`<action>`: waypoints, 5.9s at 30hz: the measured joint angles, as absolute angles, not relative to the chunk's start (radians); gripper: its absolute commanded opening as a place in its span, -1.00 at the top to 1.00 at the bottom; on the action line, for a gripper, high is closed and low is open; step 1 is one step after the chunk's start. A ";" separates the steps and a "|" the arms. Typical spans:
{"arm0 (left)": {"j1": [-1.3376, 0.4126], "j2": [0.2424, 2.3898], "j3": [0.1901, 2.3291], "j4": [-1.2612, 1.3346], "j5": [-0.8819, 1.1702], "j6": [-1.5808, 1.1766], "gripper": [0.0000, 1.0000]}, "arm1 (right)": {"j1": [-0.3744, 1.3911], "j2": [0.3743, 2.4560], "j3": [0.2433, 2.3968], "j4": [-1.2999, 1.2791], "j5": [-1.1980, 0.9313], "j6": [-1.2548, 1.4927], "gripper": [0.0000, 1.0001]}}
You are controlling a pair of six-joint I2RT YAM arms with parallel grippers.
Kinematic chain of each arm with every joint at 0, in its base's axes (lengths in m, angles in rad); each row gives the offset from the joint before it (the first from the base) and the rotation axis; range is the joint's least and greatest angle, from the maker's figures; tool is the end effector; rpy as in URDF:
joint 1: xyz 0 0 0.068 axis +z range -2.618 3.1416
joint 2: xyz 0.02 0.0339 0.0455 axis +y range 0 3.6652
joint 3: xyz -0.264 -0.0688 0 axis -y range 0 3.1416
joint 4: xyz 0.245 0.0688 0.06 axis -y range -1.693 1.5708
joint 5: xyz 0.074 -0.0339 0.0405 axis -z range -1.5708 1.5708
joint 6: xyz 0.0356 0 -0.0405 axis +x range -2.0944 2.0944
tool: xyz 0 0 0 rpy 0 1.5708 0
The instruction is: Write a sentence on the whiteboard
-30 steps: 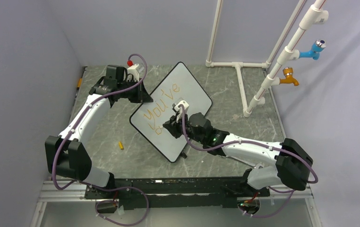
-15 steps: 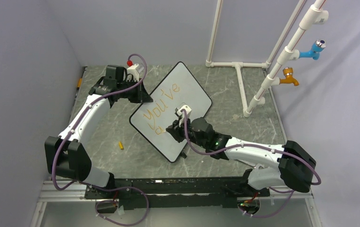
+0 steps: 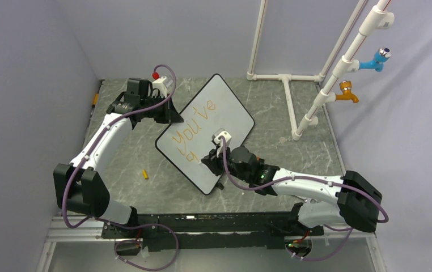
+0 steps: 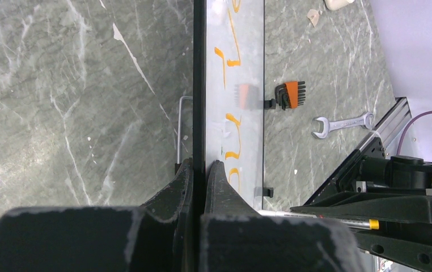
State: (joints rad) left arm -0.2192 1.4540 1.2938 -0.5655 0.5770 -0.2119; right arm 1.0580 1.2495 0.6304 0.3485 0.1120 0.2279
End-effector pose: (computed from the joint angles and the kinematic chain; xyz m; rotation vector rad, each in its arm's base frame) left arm 0.3065 -0.0882 0.3269 0.3137 2.2874 -0.8836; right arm 0.1391 0.2389 0.2414 -0.6969 1.7839 0.7865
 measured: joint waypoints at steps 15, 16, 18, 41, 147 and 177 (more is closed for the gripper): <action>-0.219 1.449 1.294 -0.565 0.578 -0.201 1.00 | 1.117 1.272 0.649 0.337 0.131 0.235 1.00; -0.219 1.447 1.294 -0.565 0.578 -0.199 1.00 | 1.119 1.277 0.656 0.334 0.130 0.235 1.00; -0.219 1.443 1.294 -0.565 0.577 -0.196 1.00 | 1.121 1.288 0.672 0.325 0.130 0.231 1.00; -0.219 1.439 1.294 -0.567 0.567 -0.215 1.00 | 1.129 1.176 0.814 0.212 0.145 0.193 1.00; -0.219 1.439 1.294 -0.573 0.559 -0.223 1.00 | 0.982 1.310 0.711 0.373 0.149 0.254 1.00; -0.215 1.439 1.293 -0.562 0.543 -0.224 1.00 | 0.969 1.375 0.818 0.329 0.152 0.226 1.00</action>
